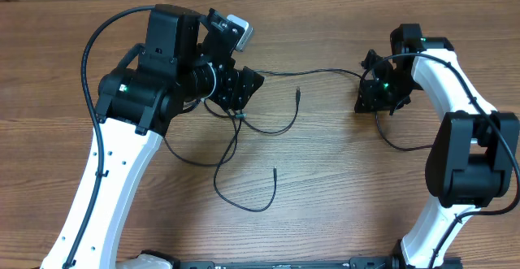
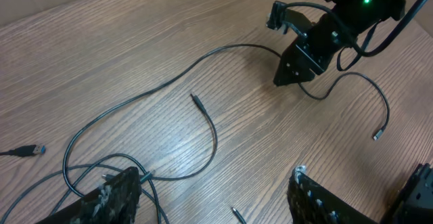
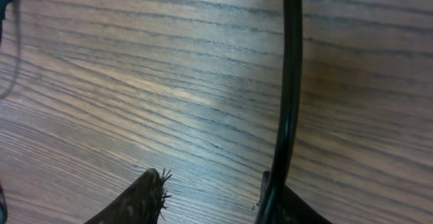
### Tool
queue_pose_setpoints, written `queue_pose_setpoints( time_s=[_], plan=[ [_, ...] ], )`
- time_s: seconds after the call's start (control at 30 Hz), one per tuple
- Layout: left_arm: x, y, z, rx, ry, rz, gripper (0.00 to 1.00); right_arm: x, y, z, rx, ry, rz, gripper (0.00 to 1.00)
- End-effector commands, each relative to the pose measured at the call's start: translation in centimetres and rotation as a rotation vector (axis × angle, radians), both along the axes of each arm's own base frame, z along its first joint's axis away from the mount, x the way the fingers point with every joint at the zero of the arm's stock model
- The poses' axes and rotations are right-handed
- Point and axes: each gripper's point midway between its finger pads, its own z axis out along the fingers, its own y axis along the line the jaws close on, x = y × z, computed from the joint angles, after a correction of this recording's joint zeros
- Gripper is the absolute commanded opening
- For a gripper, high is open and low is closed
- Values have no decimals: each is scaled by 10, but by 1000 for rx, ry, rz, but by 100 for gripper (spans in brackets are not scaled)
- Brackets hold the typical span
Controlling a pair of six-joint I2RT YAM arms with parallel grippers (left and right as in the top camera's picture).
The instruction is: Untangle cables
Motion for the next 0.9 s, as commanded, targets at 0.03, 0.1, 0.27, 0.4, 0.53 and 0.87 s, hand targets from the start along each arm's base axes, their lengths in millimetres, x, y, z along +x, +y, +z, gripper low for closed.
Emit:
queue_pose_setpoints(
  time_s=[0.03,0.1,0.27,0.4,0.53,0.87],
  plan=[
    [-3,-2,8,-17,-17,-5,69,3,3,3,11,-19,-30,4],
    [-3,-2,8,-16,-16,-5,69,6,3,3,14,-24,-69,4],
    [-3,-2,8,-16,-17,-5,68,23,13,17,74,-84,-66,4],
    [-3,-2,8,-16,-17,-5,68,53,12,53,78,-191,-62,4],
    [-2,-2,7,-15,-16,-5,70,97,10,136,91,-388,-113,4],
    [-1,0,6,-6,-15,9,69,129,-14,341,176,-858,-322,4]
  ],
)
